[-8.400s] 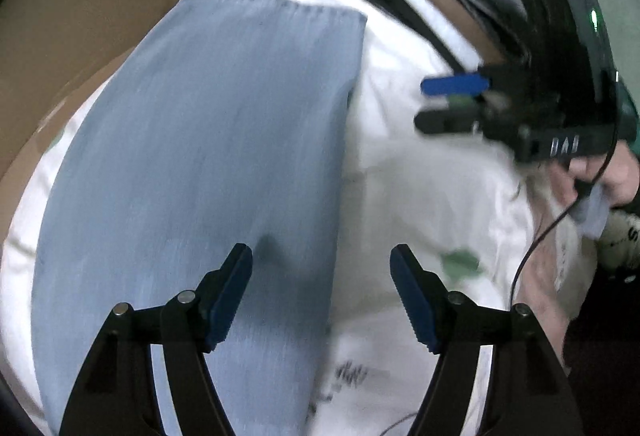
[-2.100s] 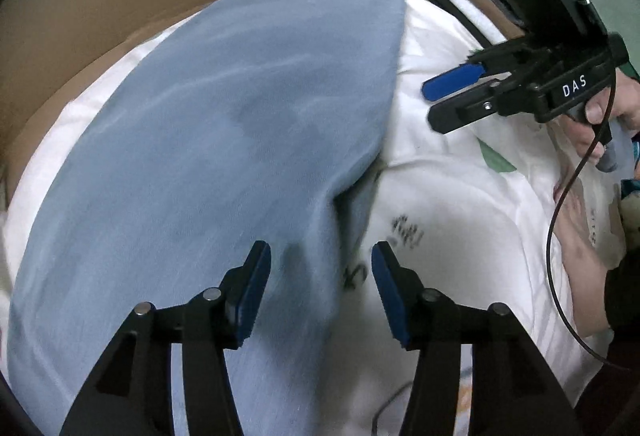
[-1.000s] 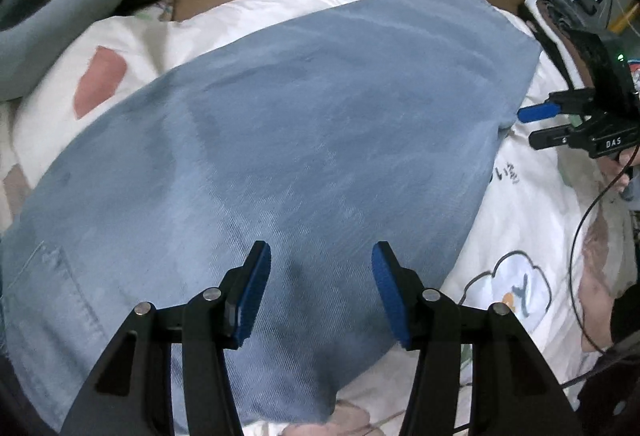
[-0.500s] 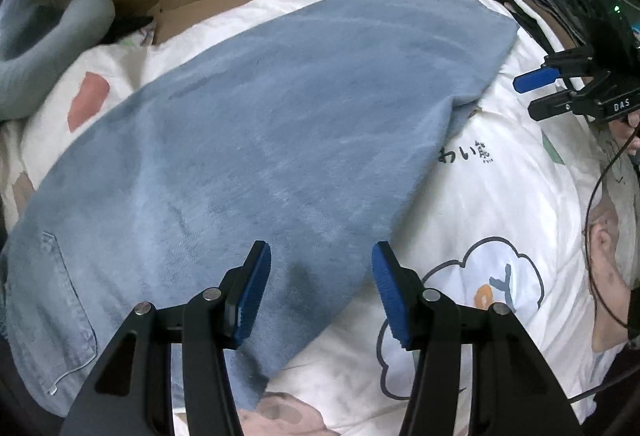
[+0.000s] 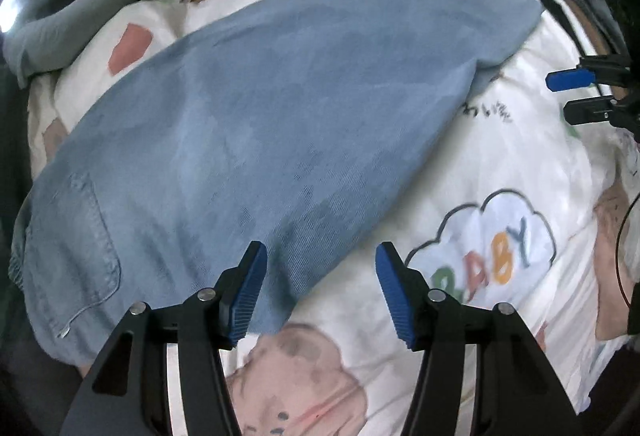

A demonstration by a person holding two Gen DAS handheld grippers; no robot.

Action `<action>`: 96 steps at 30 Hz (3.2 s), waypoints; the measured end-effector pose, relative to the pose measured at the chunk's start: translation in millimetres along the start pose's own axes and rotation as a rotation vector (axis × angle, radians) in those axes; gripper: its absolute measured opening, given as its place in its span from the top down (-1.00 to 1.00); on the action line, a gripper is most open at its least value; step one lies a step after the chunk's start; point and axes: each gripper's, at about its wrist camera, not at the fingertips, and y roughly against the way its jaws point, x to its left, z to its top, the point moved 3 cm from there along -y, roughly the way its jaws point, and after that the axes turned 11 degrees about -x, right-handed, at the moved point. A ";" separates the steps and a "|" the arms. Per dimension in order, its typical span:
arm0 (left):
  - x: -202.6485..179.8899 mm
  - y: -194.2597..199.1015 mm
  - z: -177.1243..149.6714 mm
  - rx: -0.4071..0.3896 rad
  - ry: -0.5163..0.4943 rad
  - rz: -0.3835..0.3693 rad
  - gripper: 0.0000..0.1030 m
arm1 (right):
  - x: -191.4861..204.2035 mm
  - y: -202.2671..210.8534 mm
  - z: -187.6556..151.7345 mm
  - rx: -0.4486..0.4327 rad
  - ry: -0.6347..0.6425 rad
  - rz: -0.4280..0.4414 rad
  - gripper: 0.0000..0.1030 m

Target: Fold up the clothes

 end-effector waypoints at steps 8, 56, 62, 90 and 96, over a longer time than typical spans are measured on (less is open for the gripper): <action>-3.3 -12.9 -15.3 -0.058 0.010 0.087 -0.11 | 16.0 -34.9 -4.2 0.042 -0.050 0.016 -0.03; 39.5 3.7 -11.6 -0.302 0.126 0.158 -0.12 | 80.6 -127.1 45.6 0.054 0.054 0.014 0.44; 40.8 3.1 -11.0 -0.297 0.126 0.160 -0.11 | 71.7 -145.9 45.7 0.058 0.037 -0.059 0.55; 61.8 -5.1 -63.0 -0.152 0.219 0.201 -0.18 | 49.6 -131.4 12.8 0.144 -0.015 -0.008 0.60; 73.5 14.0 -57.9 -0.219 0.263 0.238 -0.22 | 51.1 -126.5 17.7 0.128 -0.020 0.025 0.60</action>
